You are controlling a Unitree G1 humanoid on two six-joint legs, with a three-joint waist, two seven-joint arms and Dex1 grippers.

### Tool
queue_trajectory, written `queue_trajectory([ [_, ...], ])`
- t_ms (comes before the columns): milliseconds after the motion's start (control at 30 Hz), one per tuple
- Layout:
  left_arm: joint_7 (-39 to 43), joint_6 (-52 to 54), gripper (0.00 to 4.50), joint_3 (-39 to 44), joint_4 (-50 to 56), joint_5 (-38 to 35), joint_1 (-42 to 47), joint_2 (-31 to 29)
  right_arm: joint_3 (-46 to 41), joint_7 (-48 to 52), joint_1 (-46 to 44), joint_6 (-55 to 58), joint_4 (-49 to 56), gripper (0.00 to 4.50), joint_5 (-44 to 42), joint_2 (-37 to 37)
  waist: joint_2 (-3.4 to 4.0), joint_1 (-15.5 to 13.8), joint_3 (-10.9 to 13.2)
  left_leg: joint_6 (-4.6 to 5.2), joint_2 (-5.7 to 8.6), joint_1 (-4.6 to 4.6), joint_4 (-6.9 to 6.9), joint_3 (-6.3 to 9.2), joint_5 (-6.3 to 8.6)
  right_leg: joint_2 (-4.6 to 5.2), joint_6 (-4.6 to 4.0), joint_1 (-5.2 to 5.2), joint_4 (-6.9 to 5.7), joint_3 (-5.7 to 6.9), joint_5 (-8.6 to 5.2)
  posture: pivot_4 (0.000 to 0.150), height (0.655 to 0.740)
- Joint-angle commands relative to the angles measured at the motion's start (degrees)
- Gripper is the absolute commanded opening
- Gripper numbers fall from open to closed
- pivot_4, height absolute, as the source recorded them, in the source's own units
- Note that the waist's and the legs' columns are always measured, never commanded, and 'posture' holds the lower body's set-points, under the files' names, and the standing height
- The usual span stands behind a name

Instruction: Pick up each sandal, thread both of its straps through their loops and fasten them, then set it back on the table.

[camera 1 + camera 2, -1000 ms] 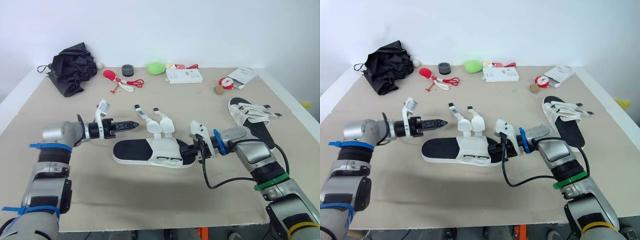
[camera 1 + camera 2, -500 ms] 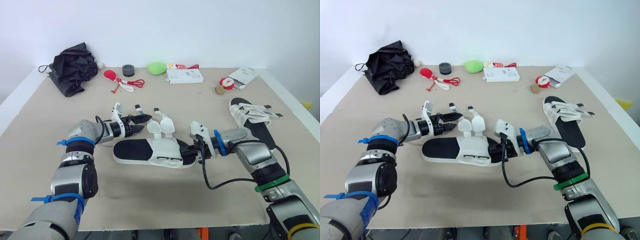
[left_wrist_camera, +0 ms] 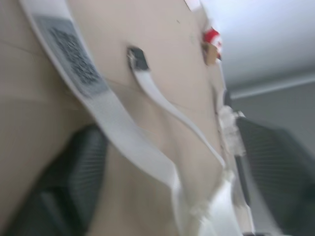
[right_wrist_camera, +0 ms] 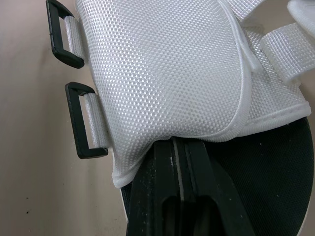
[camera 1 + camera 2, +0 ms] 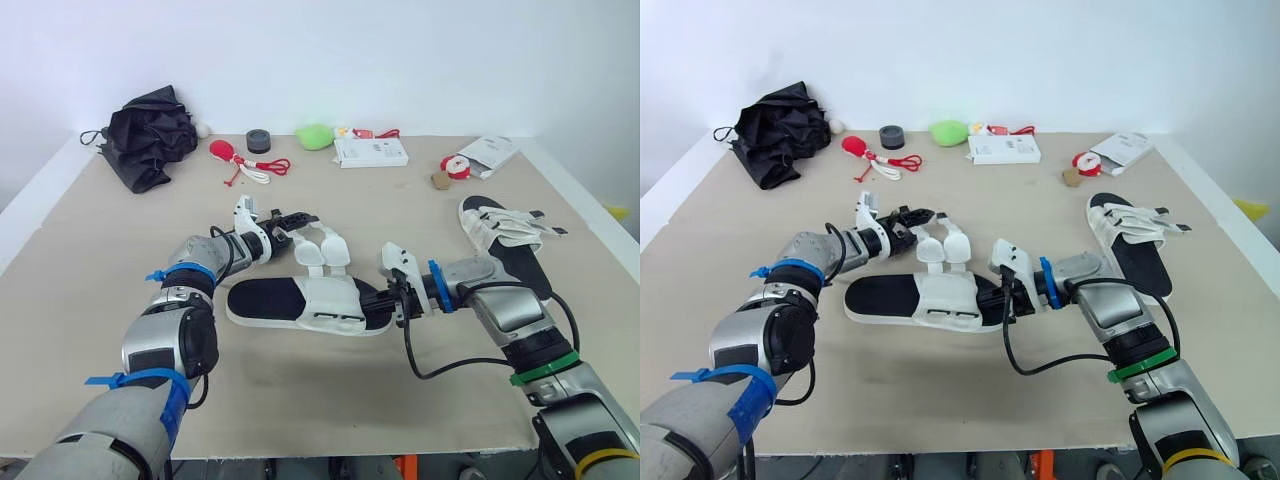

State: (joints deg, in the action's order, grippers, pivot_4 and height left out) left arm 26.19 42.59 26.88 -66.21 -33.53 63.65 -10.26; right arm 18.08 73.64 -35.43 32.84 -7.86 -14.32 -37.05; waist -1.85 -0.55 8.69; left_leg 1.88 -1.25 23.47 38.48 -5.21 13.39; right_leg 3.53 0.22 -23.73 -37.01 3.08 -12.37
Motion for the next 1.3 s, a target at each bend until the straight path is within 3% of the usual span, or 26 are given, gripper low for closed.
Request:
queue_trajectory([
  [33, -0.7, -1.9, 2.11, 0.9, -0.6, 0.3, 1.2, -0.6, 2.4, -1.3, 2.4, 2.1, -1.9, 0.00, 2.6, -0.4, -0.02, 0.0, 0.0, 0.00, 0.00, 0.01, 0.00, 0.00, 0.00, -0.01, 0.15, 0.00, 0.01, 0.00, -0.09, 0.150, 0.7400],
  [167, -1.6, -2.6, 0.13, 1.9, -1.2, -0.1, 1.6, -0.5, 2.3, -1.4, 2.8, 2.3, -1.4, 0.00, 2.5, -0.4, -0.05, 0.0, 0.0, -0.01, 0.00, 0.04, -0.03, 0.00, 0.00, 0.00, 0.16, -0.03, 0.02, 0.00, -0.10, 0.150, 0.7400],
  [200, -1.5, -2.6, 0.03, 1.8, -1.2, 0.1, 1.5, -0.4, 2.3, -1.4, 2.8, 2.4, -1.3, 0.00, 2.5, -0.4, -0.04, 0.0, 0.0, -0.02, 0.00, 0.04, -0.04, 0.00, 0.01, 0.00, 0.16, -0.03, 0.02, 0.00, -0.11, 0.150, 0.7400],
  [400, -1.5, -2.5, 0.03, 1.0, -0.6, 1.1, 1.0, 0.1, 2.2, -1.4, 3.0, 2.4, -1.3, 0.00, 2.5, -0.3, -0.06, 0.0, 0.0, -0.02, 0.00, 0.02, -0.05, 0.00, 0.02, 0.00, 0.17, -0.02, 0.03, 0.01, -0.12, 0.150, 0.7400],
  [500, 4.5, -2.1, 0.03, -3.3, 4.9, 2.9, -0.1, 0.7, 2.2, -1.4, 3.0, 2.5, -1.2, 0.00, 2.5, -0.3, -0.06, 0.1, 0.0, -0.03, 0.00, 0.03, -0.05, 0.00, 0.02, -0.01, 0.18, -0.02, 0.03, 0.02, -0.13, 0.150, 0.7400],
  [600, 13.1, -0.3, 0.03, -10.8, 21.2, 2.8, -5.7, 1.7, 2.1, -1.4, 3.2, 2.6, -1.1, 0.00, 2.5, -0.4, -0.08, 0.1, 0.1, -0.05, 0.00, 0.07, -0.07, 0.00, 0.03, -0.01, 0.15, -0.05, 0.04, 0.02, -0.13, 0.150, 0.7400],
  [733, 17.0, -1.3, 0.03, -15.9, 41.7, 1.6, -15.5, 1.8, 1.8, -1.4, 3.9, 2.7, -0.8, 0.00, 2.4, -0.7, -0.07, 0.1, 0.0, -0.15, 0.00, 0.07, -0.15, -0.01, 0.08, 0.01, -0.37, -0.10, 0.06, -0.05, -0.01, 0.150, 0.7400],
  [900, 20.7, -7.0, 0.03, -19.1, 56.6, 1.7, -23.7, 0.2, 1.4, -1.4, 4.7, 2.8, -0.6, 0.00, 2.2, -1.2, -0.07, 0.1, 0.0, -0.12, -0.01, 0.05, -0.29, 0.01, 0.06, 0.02, -0.61, -0.14, 0.05, -0.05, -0.15, 0.150, 0.7400],
  [1067, 29.5, -21.7, 0.03, -25.6, 64.7, 7.3, -29.4, -3.9, 1.0, -1.1, 5.0, 2.8, -0.5, 0.00, 2.0, -1.7, -0.06, -0.1, 0.0, -0.07, -0.01, 0.03, -0.29, 0.02, 0.04, 0.05, -0.84, -0.09, 0.09, -0.02, -0.30, 0.150, 0.7400],
  [1300, 43.2, -55.2, 0.03, -32.5, 62.2, 16.4, -33.1, -8.7, 0.8, -1.1, 4.9, 2.8, -0.5, 0.00, 2.2, -1.5, -0.05, -0.2, 0.0, 0.01, -0.01, 0.08, -0.32, 0.01, 0.05, 0.07, -0.83, -0.10, 0.23, 0.03, -0.29, 0.150, 0.7400],
])
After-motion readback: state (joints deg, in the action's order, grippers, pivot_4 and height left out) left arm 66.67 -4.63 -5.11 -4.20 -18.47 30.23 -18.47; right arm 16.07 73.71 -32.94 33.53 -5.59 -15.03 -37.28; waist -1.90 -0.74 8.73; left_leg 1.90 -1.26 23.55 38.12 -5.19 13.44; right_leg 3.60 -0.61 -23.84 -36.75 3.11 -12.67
